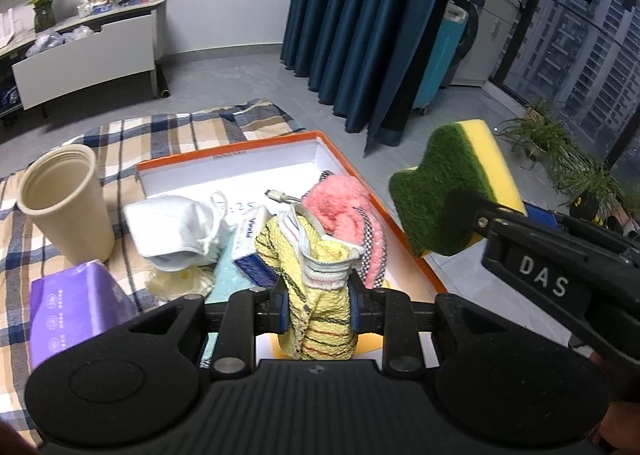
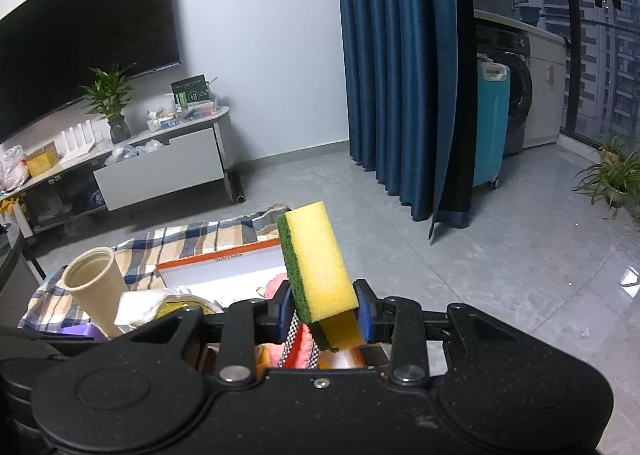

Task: Organize soft objects
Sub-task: 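Open both tools dropping the towel and sponge into the box, then withdraw both open tools from above the box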

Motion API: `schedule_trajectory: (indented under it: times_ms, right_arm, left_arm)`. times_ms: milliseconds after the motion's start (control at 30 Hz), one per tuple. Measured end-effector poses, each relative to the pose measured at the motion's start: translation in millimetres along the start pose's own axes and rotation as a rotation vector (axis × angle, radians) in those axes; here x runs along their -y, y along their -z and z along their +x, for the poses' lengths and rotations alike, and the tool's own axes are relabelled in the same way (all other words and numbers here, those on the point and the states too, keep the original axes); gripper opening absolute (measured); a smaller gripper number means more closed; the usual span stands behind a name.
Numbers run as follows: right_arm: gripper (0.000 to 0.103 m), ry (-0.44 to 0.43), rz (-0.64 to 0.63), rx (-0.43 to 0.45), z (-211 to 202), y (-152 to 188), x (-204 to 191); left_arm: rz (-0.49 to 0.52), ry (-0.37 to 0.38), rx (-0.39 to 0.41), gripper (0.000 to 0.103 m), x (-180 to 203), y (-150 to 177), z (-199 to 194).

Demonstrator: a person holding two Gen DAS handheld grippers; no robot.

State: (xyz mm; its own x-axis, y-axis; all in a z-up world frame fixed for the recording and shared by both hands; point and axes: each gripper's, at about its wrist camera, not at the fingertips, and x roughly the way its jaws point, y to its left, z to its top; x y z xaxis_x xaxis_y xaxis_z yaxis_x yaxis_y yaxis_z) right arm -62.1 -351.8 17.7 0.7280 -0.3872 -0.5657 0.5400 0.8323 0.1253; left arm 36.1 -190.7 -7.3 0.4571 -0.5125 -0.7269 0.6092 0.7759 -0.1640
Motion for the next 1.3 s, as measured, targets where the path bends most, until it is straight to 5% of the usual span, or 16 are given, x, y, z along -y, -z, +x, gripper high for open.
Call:
schedule_trajectory:
  times_ms: [100, 367, 633, 700, 833, 1300]
  right_arm:
    - [0.053, -0.039, 0.005, -0.001, -0.6, 1.7, -1.4]
    - [0.054, -0.125, 0.052, 0.009, -8.0, -1.3, 0.7]
    - [0.055, -0.124, 0.030, 0.052, -26.3, -4.3, -4.2]
    - [0.057, -0.116, 0.019, 0.060, -31.7, -2.7, -5.3]
    - [0.063, -0.109, 0.003, 0.065, -42.3, 2.1, -5.3]
    - [0.076, -0.087, -0.032, 0.032, -72.0, 34.7, 12.7]
  left_arm:
    - [-0.006, -0.003, -0.002, 0.044, -0.2, 1.9, 3.1]
    - [-0.040, -0.087, 0.028, 0.061, -12.0, 2.7, -8.9]
    - [-0.056, -0.138, 0.075, 0.079, -15.1, 3.3, -35.9]
    - [-0.061, -0.156, 0.085, 0.092, -14.8, 5.5, -41.5]
    - [-0.091, -0.204, 0.099, 0.102, -12.5, 12.8, -55.2]
    - [-0.100, -0.288, 0.031, 0.103, 14.1, 51.5, -67.1]
